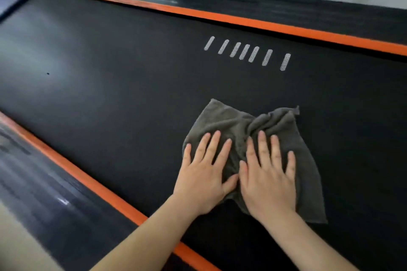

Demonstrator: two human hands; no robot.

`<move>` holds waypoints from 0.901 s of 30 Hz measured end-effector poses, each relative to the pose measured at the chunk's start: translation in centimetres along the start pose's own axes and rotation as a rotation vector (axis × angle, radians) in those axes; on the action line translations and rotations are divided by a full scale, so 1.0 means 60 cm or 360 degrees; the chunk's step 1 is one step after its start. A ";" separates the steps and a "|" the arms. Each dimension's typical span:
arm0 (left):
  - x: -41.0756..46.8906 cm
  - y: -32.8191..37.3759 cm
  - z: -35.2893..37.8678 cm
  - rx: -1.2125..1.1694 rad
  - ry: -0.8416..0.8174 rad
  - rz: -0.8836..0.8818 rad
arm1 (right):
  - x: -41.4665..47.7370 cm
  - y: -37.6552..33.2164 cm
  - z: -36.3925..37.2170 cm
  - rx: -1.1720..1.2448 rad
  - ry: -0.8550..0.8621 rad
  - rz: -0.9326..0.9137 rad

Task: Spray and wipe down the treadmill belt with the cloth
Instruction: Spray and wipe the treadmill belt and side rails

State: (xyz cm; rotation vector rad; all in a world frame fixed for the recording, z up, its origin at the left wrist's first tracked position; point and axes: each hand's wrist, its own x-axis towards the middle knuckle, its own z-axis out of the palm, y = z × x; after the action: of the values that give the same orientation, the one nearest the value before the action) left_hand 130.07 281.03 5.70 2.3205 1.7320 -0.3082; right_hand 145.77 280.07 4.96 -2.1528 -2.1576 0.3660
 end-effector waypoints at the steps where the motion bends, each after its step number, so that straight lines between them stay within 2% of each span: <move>1: -0.038 -0.035 0.004 0.0038 -0.0009 -0.0070 | -0.019 -0.029 0.008 0.0037 -0.0029 -0.0142; 5: -0.142 -0.109 -0.023 -0.0037 -0.0328 -0.0283 | -0.062 -0.100 0.010 0.0065 -0.0276 -0.0585; 7: -0.152 -0.091 -0.038 -0.0222 -0.0501 -0.0420 | -0.060 -0.082 -0.002 0.0054 -0.0404 -0.0657; 10: -0.128 -0.041 -0.059 -0.0461 -0.0489 -0.0710 | -0.027 -0.010 -0.038 -0.0058 -0.0476 -0.0480; 12: -0.109 0.004 -0.052 -0.0432 -0.0410 -0.0786 | -0.020 0.039 -0.054 -0.0133 -0.0515 -0.0334; 14: -0.093 0.007 -0.044 -0.0391 -0.0226 -0.0881 | -0.008 0.023 -0.064 -0.0138 -0.0617 -0.0257; 15: -0.085 0.002 -0.047 -0.0404 -0.0224 -0.0876 | -0.005 0.006 -0.058 -0.0151 -0.0573 -0.0211; 17: -0.082 -0.038 -0.035 -0.0422 -0.0143 -0.0824 | 0.008 -0.057 -0.039 -0.0168 -0.0535 -0.0206; 19: -0.088 -0.099 -0.045 -0.0388 -0.0015 -0.0850 | 0.023 -0.122 -0.032 -0.0154 -0.0532 -0.0330; 23: -0.120 -0.369 -0.021 -0.0349 0.0128 -0.0997 | 0.099 -0.372 0.035 -0.0083 -0.0547 -0.0772; 27: -0.124 -0.529 -0.028 -0.0243 0.0164 -0.1068 | 0.158 -0.545 0.069 -0.0195 -0.0620 -0.0999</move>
State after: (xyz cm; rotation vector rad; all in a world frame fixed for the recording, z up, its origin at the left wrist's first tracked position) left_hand 97.60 283.52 7.70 1.6133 2.4480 -0.1546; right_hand 112.79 289.35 6.99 -1.4044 -2.9763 0.6445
